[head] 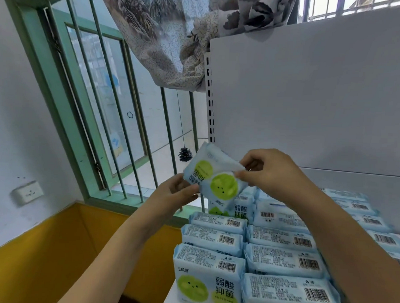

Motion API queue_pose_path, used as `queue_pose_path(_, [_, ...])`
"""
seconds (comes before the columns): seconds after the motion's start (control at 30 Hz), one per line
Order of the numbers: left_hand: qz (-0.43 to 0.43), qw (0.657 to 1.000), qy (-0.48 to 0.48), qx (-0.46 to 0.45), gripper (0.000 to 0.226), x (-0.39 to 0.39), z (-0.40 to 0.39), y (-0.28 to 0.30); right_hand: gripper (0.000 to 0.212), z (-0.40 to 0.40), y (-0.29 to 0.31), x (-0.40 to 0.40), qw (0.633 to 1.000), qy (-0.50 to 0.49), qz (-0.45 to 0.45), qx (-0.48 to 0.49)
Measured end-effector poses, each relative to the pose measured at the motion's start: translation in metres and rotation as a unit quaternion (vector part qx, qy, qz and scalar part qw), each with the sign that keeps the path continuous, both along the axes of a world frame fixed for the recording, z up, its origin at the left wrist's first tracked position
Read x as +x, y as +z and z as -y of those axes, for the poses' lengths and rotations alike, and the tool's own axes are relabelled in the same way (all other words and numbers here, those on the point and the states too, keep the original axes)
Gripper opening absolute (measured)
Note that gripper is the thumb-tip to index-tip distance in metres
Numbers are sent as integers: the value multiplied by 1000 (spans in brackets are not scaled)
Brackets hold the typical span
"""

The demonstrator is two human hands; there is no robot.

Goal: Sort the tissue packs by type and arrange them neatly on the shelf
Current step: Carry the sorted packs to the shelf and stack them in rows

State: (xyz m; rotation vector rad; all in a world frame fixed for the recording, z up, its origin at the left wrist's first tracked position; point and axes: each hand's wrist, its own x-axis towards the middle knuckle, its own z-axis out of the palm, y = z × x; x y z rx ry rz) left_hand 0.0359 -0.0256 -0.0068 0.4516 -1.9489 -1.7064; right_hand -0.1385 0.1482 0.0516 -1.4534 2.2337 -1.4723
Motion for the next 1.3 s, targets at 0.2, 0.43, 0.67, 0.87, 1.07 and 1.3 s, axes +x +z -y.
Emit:
queue_pose_path(0.2, [-100,990,-7,96,40,-19,-21,27,6,0,1,7,982,55,173,-53])
queue_pose_path(0.43, [-13,984,27,-177,39,-3,3,51,35,-5,9,6,999,7,40,-20])
queue_pose_path(0.67, [125,917,-48,-376,30,-5,16,56,34,-8,11,10,990,74,-24,117])
queue_pose_path(0.87, [131,912,-59,-383,35,-21,11,20,30,-12,3,6,978,63,-51,194])
queue_pose_path(1.07, [109,941,-53,-317,19,-19,14,-3,14,-4,-16,-1,943,52,-139,296])
queue_pose_path(1.3, [78,953,-52,-287,14,-27,27,-10,17,-10,-10,-5,940,38,-153,303])
